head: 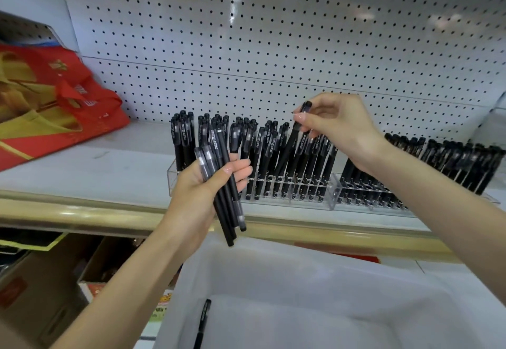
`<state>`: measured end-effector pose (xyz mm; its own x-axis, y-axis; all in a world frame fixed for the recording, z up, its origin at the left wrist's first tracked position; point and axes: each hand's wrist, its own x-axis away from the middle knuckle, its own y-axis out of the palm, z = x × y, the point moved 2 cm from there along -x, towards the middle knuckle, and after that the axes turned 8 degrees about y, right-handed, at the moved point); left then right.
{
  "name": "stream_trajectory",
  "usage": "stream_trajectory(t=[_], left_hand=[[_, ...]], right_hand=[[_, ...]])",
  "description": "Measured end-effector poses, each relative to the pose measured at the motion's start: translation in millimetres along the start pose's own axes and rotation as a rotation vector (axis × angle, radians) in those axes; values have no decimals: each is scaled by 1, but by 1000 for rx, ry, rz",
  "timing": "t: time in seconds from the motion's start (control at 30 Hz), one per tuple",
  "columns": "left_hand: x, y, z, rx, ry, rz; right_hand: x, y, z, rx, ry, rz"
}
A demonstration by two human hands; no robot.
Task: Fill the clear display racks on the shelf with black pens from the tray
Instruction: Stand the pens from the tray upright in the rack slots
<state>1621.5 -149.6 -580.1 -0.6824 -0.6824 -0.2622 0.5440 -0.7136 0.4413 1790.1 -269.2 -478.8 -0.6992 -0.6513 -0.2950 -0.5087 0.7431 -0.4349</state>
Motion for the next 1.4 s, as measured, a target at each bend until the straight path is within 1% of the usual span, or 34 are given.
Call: stream_trajectory(t=[0.23,0.43,0.63,0.8,0.9,1.07,1.3,1.4], left_hand=[[16,4,-19,50,-80,5],[24,3,-27,67,-120,-3],[29,0,-33,52,-143,-29],[33,-3,-34,24,-154,-83],[33,-4,-34,20,-158,-93],[32,-3,-35,41,-172,-83],[32,-1,-34,34,-185,-79],[32,1,-33,27,-186,-82]], right_hand=[[7,2,4,-6,-58,-10],[14,9,10,114,-99,-51],[14,21,15,89,-118,54],[14,28,22,300,-178,81],[16,29,22,349,-223,102],[13,27,23,306,-200,122],[17,26,30,283,-158,64],[20,25,29,235,-126,54]])
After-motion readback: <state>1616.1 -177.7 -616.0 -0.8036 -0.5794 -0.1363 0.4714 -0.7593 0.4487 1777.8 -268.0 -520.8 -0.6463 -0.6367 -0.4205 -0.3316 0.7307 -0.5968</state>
